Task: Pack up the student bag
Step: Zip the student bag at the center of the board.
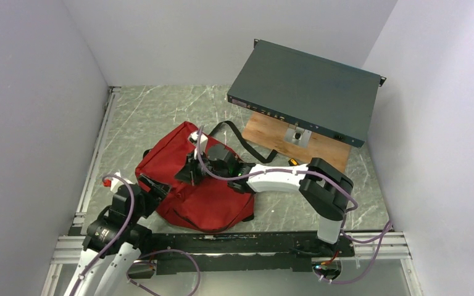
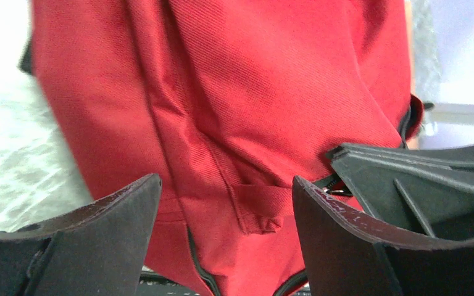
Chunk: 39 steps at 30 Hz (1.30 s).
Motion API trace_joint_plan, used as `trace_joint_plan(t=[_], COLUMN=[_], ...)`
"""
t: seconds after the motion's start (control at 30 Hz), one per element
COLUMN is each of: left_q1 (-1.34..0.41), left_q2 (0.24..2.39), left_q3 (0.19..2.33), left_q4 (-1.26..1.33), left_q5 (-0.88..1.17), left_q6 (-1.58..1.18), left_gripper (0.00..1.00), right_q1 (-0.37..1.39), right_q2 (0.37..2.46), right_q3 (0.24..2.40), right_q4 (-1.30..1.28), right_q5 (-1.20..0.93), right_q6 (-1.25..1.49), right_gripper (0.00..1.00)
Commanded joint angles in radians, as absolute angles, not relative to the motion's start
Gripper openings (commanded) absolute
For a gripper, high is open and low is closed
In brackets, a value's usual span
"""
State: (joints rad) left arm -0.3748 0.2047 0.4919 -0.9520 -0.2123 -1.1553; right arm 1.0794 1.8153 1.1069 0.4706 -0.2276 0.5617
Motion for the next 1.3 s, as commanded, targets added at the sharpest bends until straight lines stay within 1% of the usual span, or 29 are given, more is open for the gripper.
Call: trace_joint_plan(t=[0.0,0.13,0.17,0.23,0.27,0.33,0.47,0.53,0.6,0.63,0.67,0.7,0.73,0.77,0.87,0.93,1.0,1.1,1.27], left_q1=[-0.374,-0.375,-0.375,-0.375,-0.375,-0.376,-0.375,-0.376,-0.375,-0.376,-0.375,-0.376,-0.376,-0.376,-0.376,-0.376,-0.376,-0.376,-0.376], left_q2=[0.117,0.061,0.06,0.075,0.089,0.132,0.265,0.336,0.388,0.406,0.411,0.407,0.397,0.379,0.31,0.268,0.236,0.222,0.255], left_q3=[0.406,0.348,0.338,0.33,0.327,0.316,0.338,0.368,0.383,0.386,0.385,0.385,0.38,0.377,0.368,0.367,0.37,0.371,0.4], left_q4=[-0.741,-0.615,-0.593,-0.569,-0.555,-0.526,-0.526,-0.55,-0.571,-0.581,-0.597,-0.61,-0.62,-0.633,-0.696,-0.732,-0.746,-0.741,-0.744], left_q5=[-0.057,0.045,0.069,0.111,0.132,0.158,0.127,0.098,0.072,0.063,0.052,0.041,0.038,0.03,0.003,0.003,-0.032,-0.019,-0.013], left_q6=[-1.098,-0.999,-0.968,-0.935,-0.924,-0.916,-0.884,-0.869,-0.859,-0.858,-0.865,-0.883,-0.893,-0.908,-0.962,-0.974,-0.978,-0.98,-0.967], left_gripper=[0.83,0.81,0.79,0.73,0.71,0.7,0.61,0.47,0.39,0.33,0.22,0.08,0.03,0.0,0.0,0.0,0.0,0.0,0.0], right_q1=[1.069,1.06,1.06,1.058,1.057,1.055,1.055,1.058,1.058,1.056,1.053,1.046,1.036,1.025,0.988,0.955,0.917,0.877,0.87], right_q2=[1.726,1.721,1.721,1.722,1.725,1.732,1.743,1.739,1.735,1.734,1.731,1.725,1.719,1.711,1.687,1.673,1.672,1.692,1.706], right_q3=[1.099,1.112,1.115,1.126,1.133,1.146,1.18,1.19,1.207,1.219,1.231,1.242,1.251,1.255,1.265,1.253,1.244,1.246,1.257], right_q4=[0.471,0.424,0.411,0.388,0.382,0.383,0.365,0.35,0.311,0.286,0.262,0.237,0.216,0.198,0.15,0.165,0.182,0.194,0.185], right_q5=[-0.092,-0.035,-0.018,0.008,0.022,0.011,0.005,0.005,0.032,0.051,0.078,0.103,0.131,0.163,0.284,0.323,0.33,0.323,0.289], right_q6=[0.75,0.849,0.864,0.895,0.905,0.911,0.907,0.891,0.855,0.833,0.801,0.778,0.751,0.719,0.603,0.518,0.442,0.341,0.209], right_gripper=[0.0,0.0,0.0,0.0,0.0,0.0,0.0,0.0,0.0,0.0,0.0,0.0,0.0,0.0,0.0,0.0,0.0,0.0,0.0])
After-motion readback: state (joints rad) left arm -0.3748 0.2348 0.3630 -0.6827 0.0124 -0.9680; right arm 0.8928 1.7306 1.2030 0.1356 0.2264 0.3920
